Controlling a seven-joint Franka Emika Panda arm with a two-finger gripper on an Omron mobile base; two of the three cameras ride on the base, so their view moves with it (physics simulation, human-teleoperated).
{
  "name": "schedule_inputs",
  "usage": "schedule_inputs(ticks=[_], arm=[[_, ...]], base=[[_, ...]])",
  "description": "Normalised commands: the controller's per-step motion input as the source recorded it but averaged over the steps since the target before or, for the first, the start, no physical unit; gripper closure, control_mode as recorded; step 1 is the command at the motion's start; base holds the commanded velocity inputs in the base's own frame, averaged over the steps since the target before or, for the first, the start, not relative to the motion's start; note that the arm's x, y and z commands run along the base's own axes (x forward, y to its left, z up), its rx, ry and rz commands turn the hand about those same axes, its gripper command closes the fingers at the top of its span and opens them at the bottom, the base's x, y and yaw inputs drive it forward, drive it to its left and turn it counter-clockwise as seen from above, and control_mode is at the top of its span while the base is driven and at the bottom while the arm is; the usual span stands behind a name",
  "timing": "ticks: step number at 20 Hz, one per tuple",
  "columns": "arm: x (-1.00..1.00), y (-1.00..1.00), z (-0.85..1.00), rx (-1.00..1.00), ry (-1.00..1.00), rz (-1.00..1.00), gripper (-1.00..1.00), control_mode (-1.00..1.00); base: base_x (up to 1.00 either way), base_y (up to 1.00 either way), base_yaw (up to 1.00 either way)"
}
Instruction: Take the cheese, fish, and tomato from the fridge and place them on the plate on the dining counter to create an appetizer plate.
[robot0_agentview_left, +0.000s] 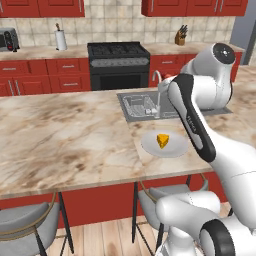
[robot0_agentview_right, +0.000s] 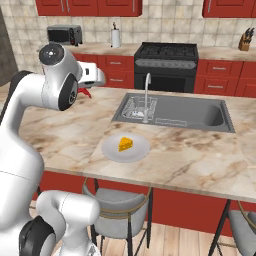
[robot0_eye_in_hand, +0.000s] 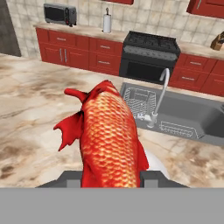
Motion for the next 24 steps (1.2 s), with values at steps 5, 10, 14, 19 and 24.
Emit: schedule_inputs(ticks=[5, 10, 14, 19, 24], arm=[[0.0, -0.33, -0.29, 0.0, 0.11, -0.02, 1.0, -1.0], [0.0, -0.52, -0.48, 0.0, 0.23, -0.05, 1.0, -1.0], [0.08, -0.39, -0.57, 0.0, 0.22, -0.07, 1.0, -1.0], [0.11, -0.2, -0.59, 0.0, 0.15, -0.06, 1.0, -1.0], [0.0, -0.15, -0.4, 0.0, 0.06, -0.15, 1.0, -1.0]], base=[[0.0, -0.04, 0.0], [0.0, 0.0, 0.0], [0.0, 0.0, 0.0], [0.0, 0.0, 0.0], [0.0, 0.0, 0.0]])
